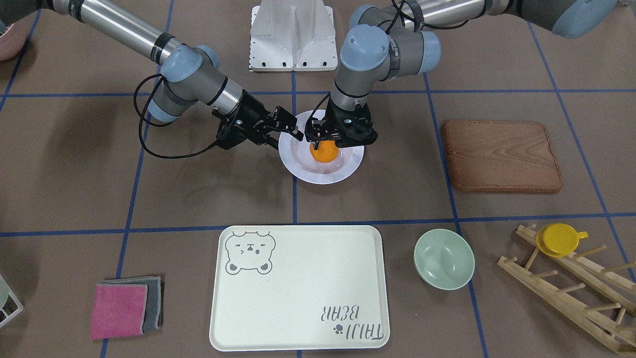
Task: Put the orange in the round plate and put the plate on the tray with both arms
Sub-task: 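Carry the orange over the plate with the left gripper and lower it in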
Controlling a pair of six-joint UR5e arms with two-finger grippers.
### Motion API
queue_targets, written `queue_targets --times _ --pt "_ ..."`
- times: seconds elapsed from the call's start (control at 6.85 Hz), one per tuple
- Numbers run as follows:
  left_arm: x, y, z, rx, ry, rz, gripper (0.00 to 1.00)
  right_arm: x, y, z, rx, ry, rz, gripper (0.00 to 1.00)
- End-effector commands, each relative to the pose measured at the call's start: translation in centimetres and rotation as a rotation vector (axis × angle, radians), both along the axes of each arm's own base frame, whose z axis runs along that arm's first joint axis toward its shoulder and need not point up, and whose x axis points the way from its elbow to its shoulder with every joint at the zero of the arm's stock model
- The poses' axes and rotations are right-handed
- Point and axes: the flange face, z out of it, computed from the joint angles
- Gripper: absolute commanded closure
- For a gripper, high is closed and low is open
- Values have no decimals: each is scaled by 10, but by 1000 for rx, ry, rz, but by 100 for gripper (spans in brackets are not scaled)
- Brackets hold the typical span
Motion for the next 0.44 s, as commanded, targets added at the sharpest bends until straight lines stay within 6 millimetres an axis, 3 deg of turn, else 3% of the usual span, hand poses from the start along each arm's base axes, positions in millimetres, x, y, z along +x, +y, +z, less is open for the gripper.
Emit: queue_targets --times 0.0,0.15,0.29 --pt "-34 -13 -5 32 26 -23 6 -4 7 0 -1 0 -10 32" --pt "-52 -7 4 65 23 -6 6 -5 9 0 0 -2 -15 47" --pt "-65 -10 4 84 27 -11 6 -6 10 0 0 -3 -16 53"
